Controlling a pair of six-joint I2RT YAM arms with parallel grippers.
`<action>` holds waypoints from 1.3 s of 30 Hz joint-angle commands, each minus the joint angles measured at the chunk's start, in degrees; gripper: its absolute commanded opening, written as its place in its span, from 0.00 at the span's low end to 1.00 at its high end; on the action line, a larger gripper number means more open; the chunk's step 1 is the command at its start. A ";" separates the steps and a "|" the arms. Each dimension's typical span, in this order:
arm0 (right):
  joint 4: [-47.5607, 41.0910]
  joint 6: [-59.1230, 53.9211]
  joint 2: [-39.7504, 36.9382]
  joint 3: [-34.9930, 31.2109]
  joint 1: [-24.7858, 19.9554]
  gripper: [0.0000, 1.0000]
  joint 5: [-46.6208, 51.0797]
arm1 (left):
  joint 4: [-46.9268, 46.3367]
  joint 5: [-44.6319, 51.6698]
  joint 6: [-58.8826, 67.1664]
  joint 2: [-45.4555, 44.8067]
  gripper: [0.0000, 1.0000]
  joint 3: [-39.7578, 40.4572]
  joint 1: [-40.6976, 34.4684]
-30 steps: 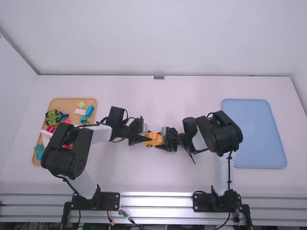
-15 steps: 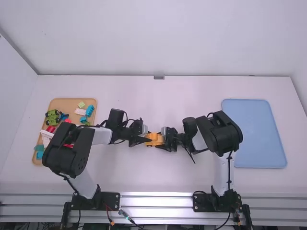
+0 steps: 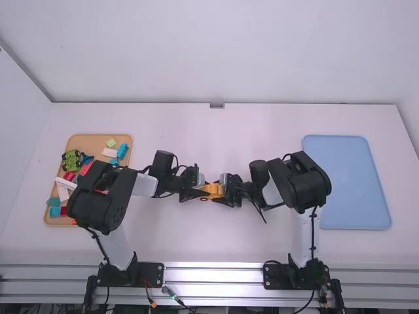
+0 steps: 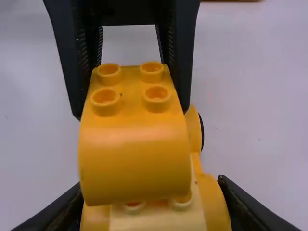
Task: Assemble lego blocks to make yellow taxi
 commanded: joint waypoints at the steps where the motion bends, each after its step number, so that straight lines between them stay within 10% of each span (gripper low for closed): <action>1: -0.46 0.55 0.66 0.31 0.35 0.53 0.57 | -0.15 -1.03 -0.39 0.94 0.02 -0.04 -0.11; 18: -0.46 0.35 0.66 0.17 0.37 0.53 0.39 | 6.82 -0.52 -4.52 4.76 0.02 -0.02 -0.33; 39: -0.44 0.55 0.66 0.31 0.37 0.53 0.42 | -8.31 -12.15 2.47 6.27 0.02 3.93 -5.09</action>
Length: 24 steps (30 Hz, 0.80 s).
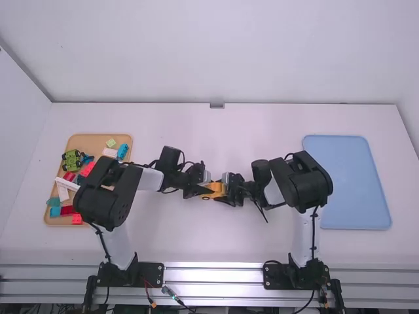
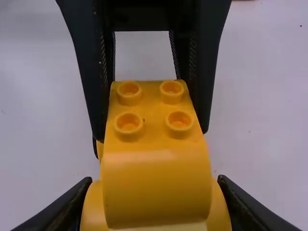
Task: Assemble lego blocks to make yellow taxi
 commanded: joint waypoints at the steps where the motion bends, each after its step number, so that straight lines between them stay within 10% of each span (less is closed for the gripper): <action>1: -0.31 0.94 0.66 0.33 1.33 0.53 0.79 | -1.60 -9.73 0.79 3.82 0.02 -2.16 -2.67; 12: -0.33 0.81 0.66 0.31 1.33 0.53 0.98 | -1.33 -13.49 -0.79 5.75 0.02 -2.51 -2.67; 24: -0.33 0.81 0.66 0.15 1.33 0.53 1.03 | -0.46 -11.26 -0.90 5.73 0.34 -1.75 -2.64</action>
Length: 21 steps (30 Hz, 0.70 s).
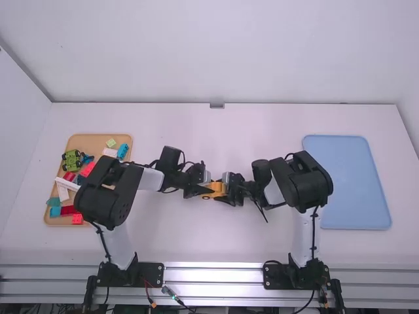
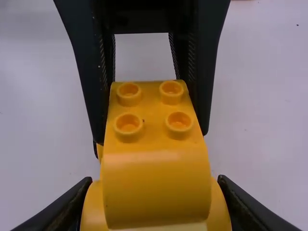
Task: Assemble lego blocks to make yellow taxi
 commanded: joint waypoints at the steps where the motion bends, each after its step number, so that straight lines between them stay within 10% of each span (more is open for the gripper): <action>1: -0.42 0.59 0.66 0.09 1.49 0.53 0.74 | -1.68 -11.08 -0.81 5.07 0.37 -1.77 -2.60; 21: -0.22 0.57 0.66 -0.09 1.49 0.53 0.76 | -1.97 -6.21 -0.20 2.62 0.39 -1.84 -0.28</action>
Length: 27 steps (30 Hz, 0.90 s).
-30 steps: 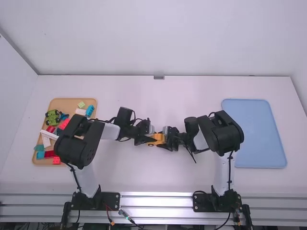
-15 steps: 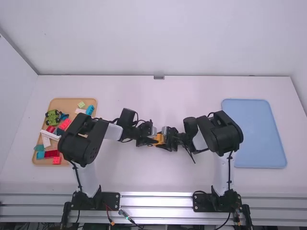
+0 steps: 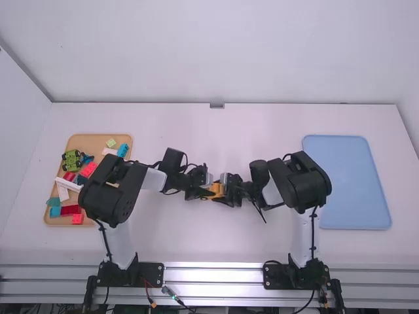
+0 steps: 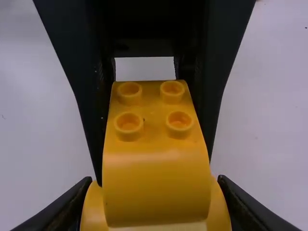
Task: Assemble lego blocks to make yellow taxi
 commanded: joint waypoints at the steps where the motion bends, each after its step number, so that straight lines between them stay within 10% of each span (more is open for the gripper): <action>1: -0.37 0.24 0.66 -0.11 0.35 0.53 0.28 | -1.49 -4.90 -0.50 0.61 0.41 -2.19 0.39; 27: -0.79 0.24 0.66 0.00 0.35 0.53 0.68 | -2.40 -5.86 -0.50 -3.82 0.40 -2.19 0.44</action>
